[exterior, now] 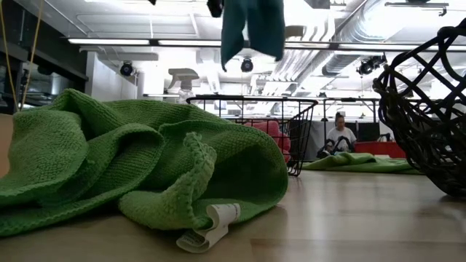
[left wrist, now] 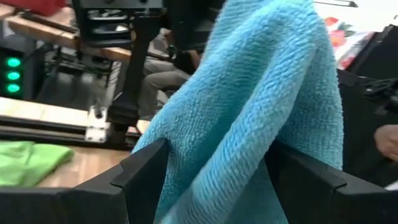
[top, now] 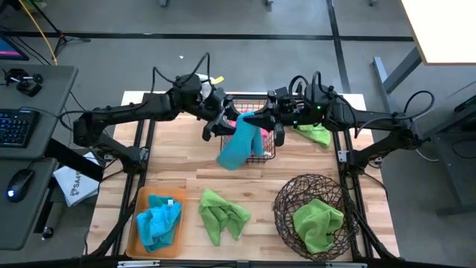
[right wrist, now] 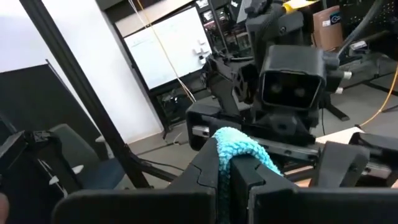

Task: Sort microfiber towel by color & place in baskets
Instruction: Put the blue towel into the orange bin

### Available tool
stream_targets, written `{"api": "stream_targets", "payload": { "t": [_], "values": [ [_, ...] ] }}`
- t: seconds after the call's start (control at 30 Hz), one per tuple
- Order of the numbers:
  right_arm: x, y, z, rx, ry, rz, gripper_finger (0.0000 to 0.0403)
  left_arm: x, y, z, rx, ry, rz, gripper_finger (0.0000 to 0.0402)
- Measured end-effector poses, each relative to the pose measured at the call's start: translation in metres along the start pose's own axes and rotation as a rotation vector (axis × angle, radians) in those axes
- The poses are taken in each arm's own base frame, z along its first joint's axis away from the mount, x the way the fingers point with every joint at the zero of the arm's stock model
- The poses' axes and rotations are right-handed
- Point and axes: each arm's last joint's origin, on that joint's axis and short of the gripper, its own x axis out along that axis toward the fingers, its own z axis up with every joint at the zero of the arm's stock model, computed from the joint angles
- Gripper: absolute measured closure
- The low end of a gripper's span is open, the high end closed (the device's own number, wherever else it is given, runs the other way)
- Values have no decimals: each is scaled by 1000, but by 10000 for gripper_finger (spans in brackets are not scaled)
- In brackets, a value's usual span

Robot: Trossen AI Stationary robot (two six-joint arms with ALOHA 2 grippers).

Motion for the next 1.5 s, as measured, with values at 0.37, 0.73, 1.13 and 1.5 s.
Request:
{"api": "stream_targets", "payload": {
  "t": [0.37,0.73,1.13,1.5],
  "values": [
    [0,0,0,-19,3,-1,403,9,-3,1,113,-18,-146,247],
    [-3,-3,5,-29,-51,-71,352,-15,3,3,91,42,-103,398],
    [-28,-8,14,-75,-25,-221,146,-112,-61,-14,-44,326,142,401],
    [-30,-10,12,6,-15,-263,109,-165,-138,-37,-240,445,93,402]
  ]
}}
